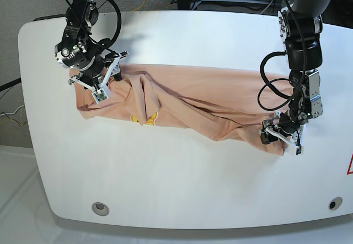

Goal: Fold the T-shirt properly
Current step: 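Hold the shirt end with the left gripper while the right gripper holds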

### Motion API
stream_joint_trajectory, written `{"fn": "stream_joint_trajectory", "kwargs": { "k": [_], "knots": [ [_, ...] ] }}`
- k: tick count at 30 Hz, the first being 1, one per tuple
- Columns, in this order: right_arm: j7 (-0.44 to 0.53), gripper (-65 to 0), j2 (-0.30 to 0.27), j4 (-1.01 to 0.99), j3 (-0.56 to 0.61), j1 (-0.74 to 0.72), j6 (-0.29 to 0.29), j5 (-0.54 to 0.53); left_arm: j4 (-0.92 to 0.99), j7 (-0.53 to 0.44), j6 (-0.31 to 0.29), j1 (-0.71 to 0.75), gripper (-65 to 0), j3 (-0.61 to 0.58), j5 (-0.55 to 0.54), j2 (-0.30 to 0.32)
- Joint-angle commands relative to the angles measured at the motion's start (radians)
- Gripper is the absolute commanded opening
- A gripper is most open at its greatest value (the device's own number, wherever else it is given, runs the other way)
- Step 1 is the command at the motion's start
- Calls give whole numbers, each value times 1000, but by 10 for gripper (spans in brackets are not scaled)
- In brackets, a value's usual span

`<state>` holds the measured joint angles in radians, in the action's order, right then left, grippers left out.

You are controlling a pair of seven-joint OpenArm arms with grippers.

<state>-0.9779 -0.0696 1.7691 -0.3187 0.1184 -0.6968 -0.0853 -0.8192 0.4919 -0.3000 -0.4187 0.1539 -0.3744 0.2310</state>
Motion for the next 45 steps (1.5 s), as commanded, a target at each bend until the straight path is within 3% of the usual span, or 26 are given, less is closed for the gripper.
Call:
{"fn": "stream_joint_trajectory", "kwargs": {
  "k": [1,6,15,20,36,45],
  "knots": [
    [15,-383,-8,21,-1,-9,-1,-14,-15,-9,-8,-29,-307,0,-4,9],
    [15,-383,-6,21,-1,-9,-1,-14,-15,-9,-11,-29,-324,0,-4,9],
    [15,-383,-5,21,0,-12,-1,-14,-16,-9,-12,-29,-541,2,-8,11],
    [15,-383,-5,21,0,-10,-1,-14,-16,-11,-12,-29,-618,2,-7,11],
    [15,-383,-5,21,0,-10,-1,-14,-21,-9,-15,-29,-629,5,-10,15],
    [15,-383,-3,21,0,-10,-1,-14,-21,-5,-51,-30,-629,6,-10,31]
  ]
}}
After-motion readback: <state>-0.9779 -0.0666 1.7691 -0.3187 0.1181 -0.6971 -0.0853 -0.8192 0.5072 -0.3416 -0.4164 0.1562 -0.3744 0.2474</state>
